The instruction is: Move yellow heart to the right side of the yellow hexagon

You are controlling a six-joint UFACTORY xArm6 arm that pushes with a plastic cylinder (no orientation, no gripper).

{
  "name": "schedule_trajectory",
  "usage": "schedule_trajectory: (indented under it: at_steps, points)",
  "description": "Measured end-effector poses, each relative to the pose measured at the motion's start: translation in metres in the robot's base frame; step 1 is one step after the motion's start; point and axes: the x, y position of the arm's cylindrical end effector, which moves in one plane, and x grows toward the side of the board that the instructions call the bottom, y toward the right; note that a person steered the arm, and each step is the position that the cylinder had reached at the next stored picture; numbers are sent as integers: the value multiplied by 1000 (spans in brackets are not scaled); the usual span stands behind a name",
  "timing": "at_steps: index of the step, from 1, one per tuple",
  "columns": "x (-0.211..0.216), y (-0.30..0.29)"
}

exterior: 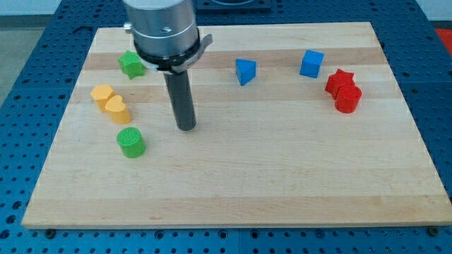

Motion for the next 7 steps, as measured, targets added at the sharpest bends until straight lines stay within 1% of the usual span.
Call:
schedule_trajectory:
  at_steps: [1, 2, 4, 5, 7]
  points:
    - [-16, -20]
    - [-19, -54]
    - [-19, -74]
    - [-10, -74]
    - [8, -113]
